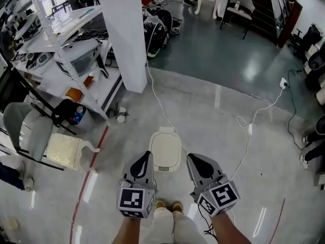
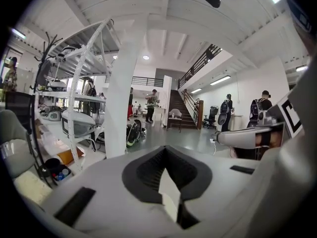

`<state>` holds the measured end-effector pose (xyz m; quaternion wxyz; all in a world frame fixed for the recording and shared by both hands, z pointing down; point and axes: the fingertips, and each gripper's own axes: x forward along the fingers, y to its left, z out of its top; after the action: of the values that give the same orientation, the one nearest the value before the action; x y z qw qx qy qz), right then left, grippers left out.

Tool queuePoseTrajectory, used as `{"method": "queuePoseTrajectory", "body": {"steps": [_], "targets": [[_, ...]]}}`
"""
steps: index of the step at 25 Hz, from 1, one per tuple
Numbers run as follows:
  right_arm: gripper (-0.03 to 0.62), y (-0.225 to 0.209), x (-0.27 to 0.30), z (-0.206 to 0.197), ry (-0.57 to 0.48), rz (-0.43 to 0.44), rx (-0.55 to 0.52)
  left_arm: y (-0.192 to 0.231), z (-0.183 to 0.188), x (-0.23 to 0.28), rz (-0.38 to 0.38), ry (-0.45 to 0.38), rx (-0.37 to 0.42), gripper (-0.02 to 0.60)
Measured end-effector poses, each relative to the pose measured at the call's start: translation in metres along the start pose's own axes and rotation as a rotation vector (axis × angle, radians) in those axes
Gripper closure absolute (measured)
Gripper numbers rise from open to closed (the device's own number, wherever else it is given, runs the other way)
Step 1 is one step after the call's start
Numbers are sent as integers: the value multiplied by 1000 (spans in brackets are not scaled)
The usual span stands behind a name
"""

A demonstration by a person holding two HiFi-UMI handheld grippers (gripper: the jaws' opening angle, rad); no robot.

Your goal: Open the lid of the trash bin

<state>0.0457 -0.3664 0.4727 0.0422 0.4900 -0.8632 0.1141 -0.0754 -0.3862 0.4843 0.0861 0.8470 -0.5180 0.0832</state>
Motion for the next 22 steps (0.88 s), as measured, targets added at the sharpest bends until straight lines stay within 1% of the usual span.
{"method": "queuePoseTrajectory", "body": {"steps": [6,10,12,15,22], "targets": [[559,-3,6,-46,36,5,17,-1,-52,7,-4,39,-18,592],[559,-4,7,-81,68,0,32,-4,-94,1,-12,94,-40,592],[559,-4,8,-93,81,-2,44,-4,-108,-2,-13,114,-53,592],[559,-2,8,-104,95,0,55,-3,-118,-1,-14,122,-64,592],[559,-2,0,-120,121,-5,67,9,-130,28,-36,152,-42,592]]}}
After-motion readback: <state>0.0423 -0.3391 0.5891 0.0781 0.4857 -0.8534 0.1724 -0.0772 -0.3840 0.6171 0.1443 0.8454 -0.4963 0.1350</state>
